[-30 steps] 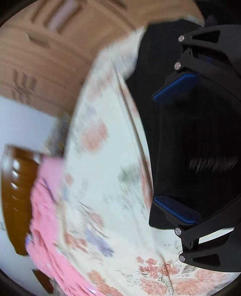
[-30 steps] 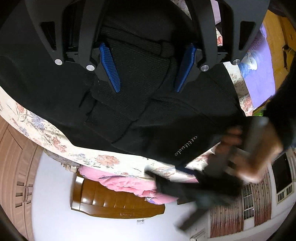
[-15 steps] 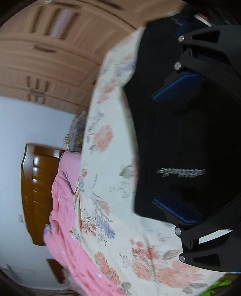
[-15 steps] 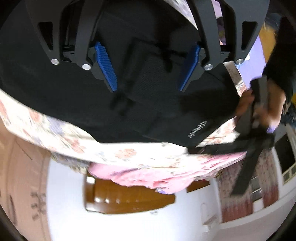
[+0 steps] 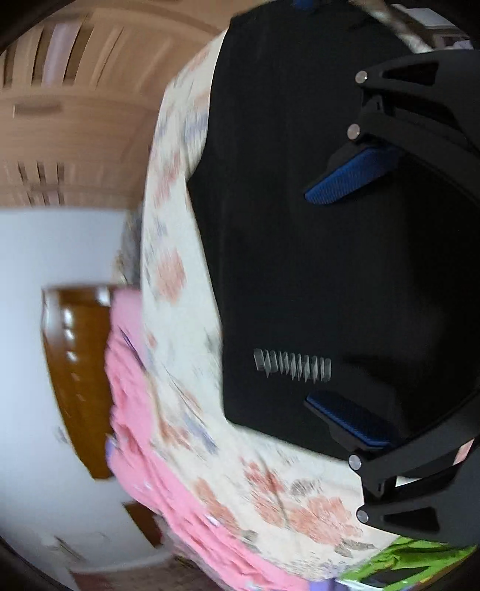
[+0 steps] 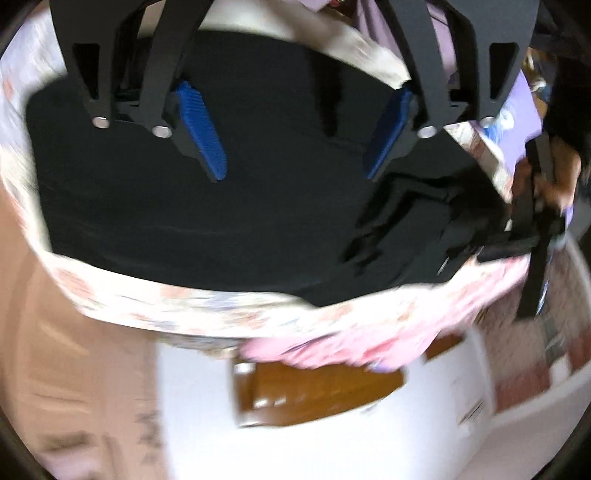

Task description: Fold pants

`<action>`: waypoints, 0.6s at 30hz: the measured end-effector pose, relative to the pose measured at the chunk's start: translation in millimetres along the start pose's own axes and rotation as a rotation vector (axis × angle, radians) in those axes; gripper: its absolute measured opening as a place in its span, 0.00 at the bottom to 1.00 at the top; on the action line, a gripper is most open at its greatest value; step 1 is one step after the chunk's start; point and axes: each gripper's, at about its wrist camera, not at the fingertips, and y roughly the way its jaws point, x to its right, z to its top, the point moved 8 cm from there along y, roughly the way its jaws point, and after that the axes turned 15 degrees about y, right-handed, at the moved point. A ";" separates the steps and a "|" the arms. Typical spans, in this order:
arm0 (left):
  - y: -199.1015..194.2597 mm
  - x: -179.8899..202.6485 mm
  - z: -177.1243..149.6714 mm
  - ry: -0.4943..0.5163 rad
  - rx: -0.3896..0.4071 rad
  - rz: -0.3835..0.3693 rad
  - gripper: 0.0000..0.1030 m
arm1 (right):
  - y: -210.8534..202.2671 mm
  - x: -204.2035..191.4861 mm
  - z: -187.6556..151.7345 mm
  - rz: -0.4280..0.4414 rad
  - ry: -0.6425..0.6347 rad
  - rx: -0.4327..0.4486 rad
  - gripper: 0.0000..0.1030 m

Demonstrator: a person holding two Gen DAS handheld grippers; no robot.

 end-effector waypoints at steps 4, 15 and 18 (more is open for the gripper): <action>-12.0 63.5 15.5 0.108 0.038 -0.091 0.98 | -45.4 67.6 -4.6 -0.030 0.230 0.023 0.76; 22.6 109.5 -9.8 0.195 -0.050 -0.122 0.99 | -36.6 137.1 -24.4 -0.094 0.456 -0.088 0.78; 24.3 109.5 -11.4 0.191 -0.055 -0.123 0.99 | -21.7 128.7 -13.2 -0.082 0.479 -0.121 0.80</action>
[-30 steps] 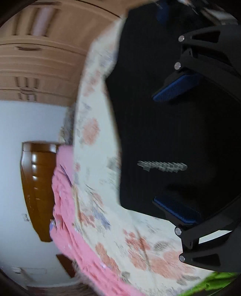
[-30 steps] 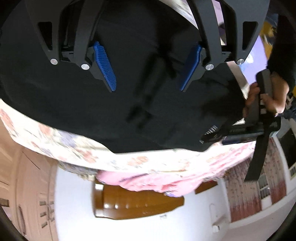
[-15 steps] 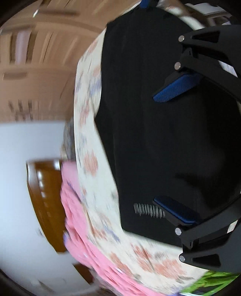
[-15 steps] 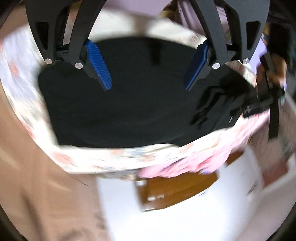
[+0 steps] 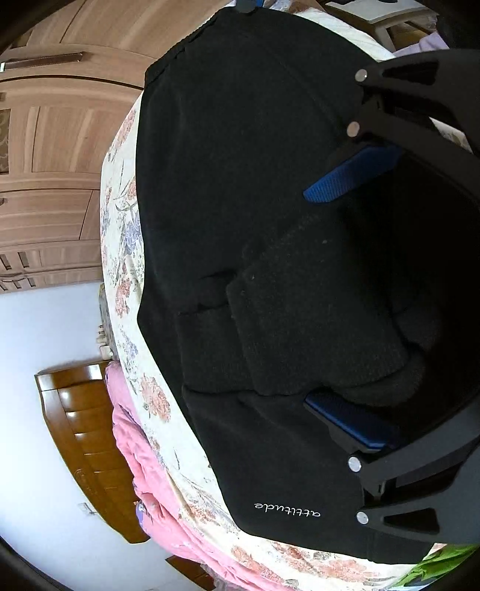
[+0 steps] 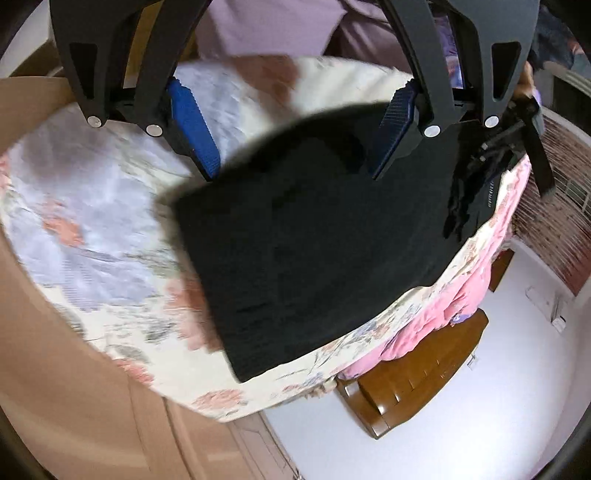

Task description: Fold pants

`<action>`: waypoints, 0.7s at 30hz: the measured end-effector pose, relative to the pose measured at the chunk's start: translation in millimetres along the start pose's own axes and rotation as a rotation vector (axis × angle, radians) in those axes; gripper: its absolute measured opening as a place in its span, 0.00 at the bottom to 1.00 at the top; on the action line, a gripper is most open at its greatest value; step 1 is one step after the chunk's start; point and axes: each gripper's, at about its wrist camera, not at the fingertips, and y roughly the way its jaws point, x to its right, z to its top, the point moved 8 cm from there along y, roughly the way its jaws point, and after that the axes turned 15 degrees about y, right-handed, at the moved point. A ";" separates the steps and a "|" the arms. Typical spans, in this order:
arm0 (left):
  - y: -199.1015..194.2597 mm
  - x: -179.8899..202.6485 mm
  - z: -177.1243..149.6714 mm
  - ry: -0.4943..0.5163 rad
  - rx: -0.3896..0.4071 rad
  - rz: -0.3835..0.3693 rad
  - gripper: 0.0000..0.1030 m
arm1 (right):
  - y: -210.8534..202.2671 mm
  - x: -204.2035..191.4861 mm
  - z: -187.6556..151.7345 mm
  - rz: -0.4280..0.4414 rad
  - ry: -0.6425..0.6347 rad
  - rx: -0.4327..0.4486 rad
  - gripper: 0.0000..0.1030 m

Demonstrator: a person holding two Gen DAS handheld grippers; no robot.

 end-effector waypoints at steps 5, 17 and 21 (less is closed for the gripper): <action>0.0 -0.6 -0.9 -0.008 0.001 -0.008 0.99 | -0.3 3.7 3.1 0.052 0.078 0.020 0.79; -6.1 -1.0 2.6 -0.007 -0.019 -0.015 0.98 | -21.5 22.5 7.8 0.157 0.162 0.195 0.30; -29.8 11.0 27.0 0.001 0.055 -0.037 0.98 | -33.3 7.4 10.1 0.229 0.119 0.271 0.28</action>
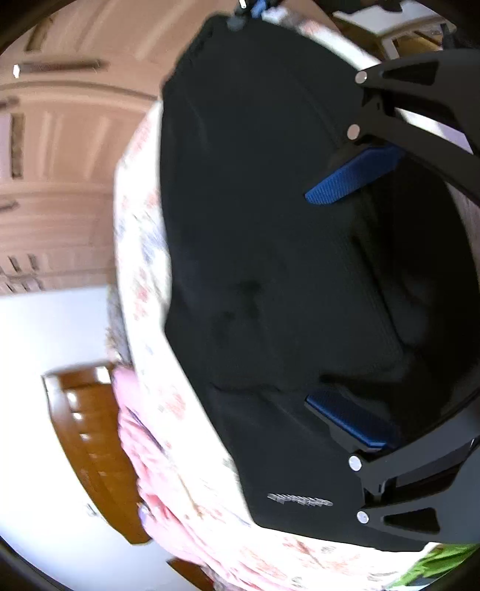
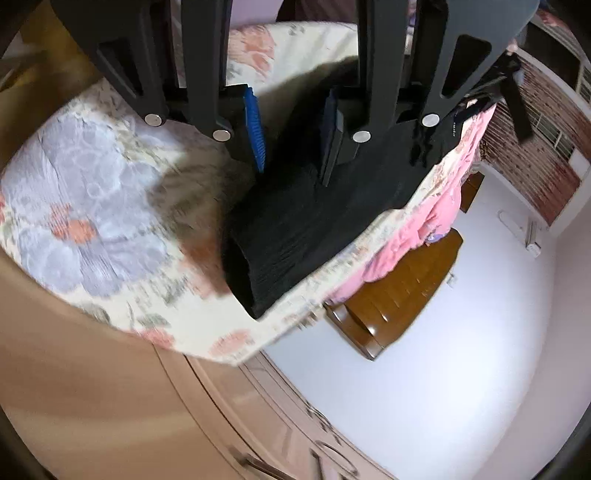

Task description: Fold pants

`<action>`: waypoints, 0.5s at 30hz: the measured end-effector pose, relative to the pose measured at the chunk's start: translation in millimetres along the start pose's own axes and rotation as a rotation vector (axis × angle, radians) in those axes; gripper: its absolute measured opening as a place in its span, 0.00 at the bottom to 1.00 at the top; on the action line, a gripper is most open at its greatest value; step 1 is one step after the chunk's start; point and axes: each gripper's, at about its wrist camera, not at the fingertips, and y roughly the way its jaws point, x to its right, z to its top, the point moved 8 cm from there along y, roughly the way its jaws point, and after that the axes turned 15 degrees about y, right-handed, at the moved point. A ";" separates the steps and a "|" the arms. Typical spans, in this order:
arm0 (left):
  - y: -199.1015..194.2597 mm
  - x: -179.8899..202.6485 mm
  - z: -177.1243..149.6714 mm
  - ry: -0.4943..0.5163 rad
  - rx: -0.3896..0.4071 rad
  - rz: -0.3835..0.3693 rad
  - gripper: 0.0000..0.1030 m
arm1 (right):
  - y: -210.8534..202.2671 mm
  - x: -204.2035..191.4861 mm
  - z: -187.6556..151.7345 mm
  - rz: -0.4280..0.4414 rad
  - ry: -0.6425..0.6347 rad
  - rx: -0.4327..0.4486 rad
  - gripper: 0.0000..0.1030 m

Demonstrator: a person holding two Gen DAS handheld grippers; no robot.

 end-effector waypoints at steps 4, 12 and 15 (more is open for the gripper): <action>-6.2 45.0 38.5 0.072 0.058 -0.132 0.98 | 4.6 -0.7 1.7 0.009 0.049 -0.016 0.29; 55.1 110.8 46.2 0.225 -0.082 -0.219 0.99 | 19.1 24.1 -7.6 -0.141 0.092 -0.175 0.50; 65.0 103.5 42.6 0.117 -0.092 -0.319 0.99 | 23.9 17.1 -10.9 -0.170 0.017 -0.196 0.55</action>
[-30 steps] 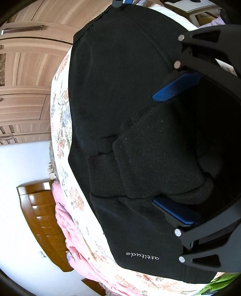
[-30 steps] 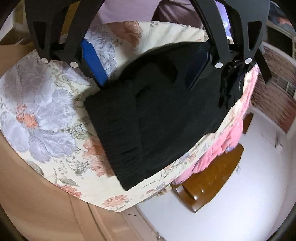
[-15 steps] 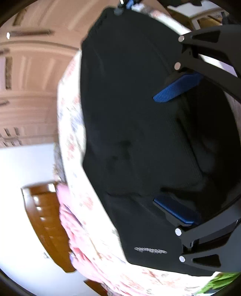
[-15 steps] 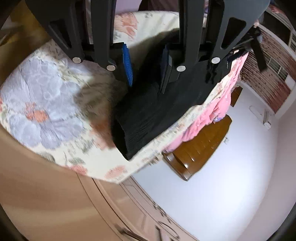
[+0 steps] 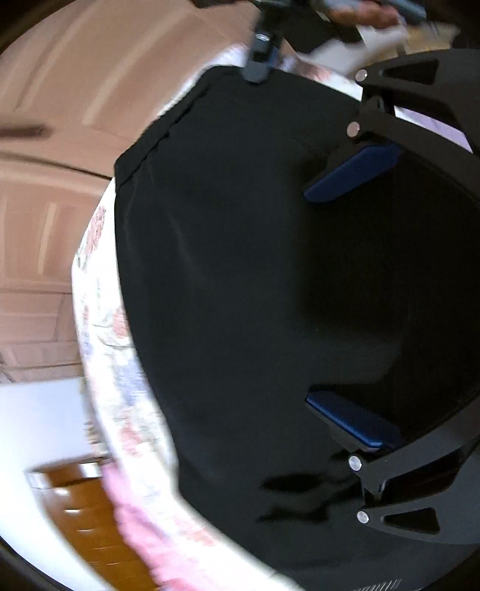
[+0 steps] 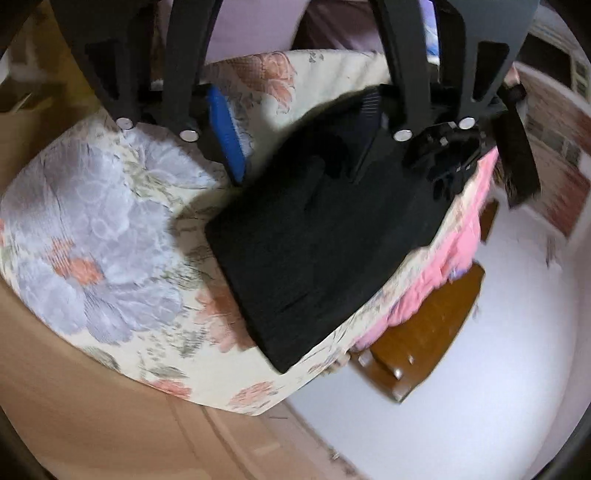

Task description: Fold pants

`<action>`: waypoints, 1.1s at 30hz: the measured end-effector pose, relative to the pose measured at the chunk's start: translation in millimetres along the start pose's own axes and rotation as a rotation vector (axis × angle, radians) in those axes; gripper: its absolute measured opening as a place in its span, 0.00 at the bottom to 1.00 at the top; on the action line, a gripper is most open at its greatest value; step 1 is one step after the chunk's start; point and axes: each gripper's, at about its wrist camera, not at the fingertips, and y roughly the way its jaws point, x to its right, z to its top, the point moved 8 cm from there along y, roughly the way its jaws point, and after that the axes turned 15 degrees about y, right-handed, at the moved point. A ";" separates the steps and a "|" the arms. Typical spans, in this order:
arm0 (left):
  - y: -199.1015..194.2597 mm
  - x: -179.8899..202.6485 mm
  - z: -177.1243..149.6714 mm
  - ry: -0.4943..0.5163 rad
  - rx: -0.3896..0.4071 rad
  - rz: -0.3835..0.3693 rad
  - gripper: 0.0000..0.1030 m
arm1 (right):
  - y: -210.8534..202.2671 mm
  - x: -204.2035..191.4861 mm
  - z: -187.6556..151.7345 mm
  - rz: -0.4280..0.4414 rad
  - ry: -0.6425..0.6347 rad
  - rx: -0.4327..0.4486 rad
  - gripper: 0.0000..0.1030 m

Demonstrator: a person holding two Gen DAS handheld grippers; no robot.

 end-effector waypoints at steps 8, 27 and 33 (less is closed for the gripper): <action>-25.0 -11.7 4.7 -0.001 0.096 0.001 0.98 | -17.3 -28.2 15.2 0.180 -0.031 0.205 0.27; -140.2 -261.8 -178.9 -0.804 0.333 -0.031 0.98 | 111.2 -272.9 -265.8 0.086 -1.367 0.223 0.26; -144.3 -238.6 -174.5 -0.772 0.349 -0.160 0.98 | 101.9 -269.7 -251.0 0.087 -1.361 0.320 0.26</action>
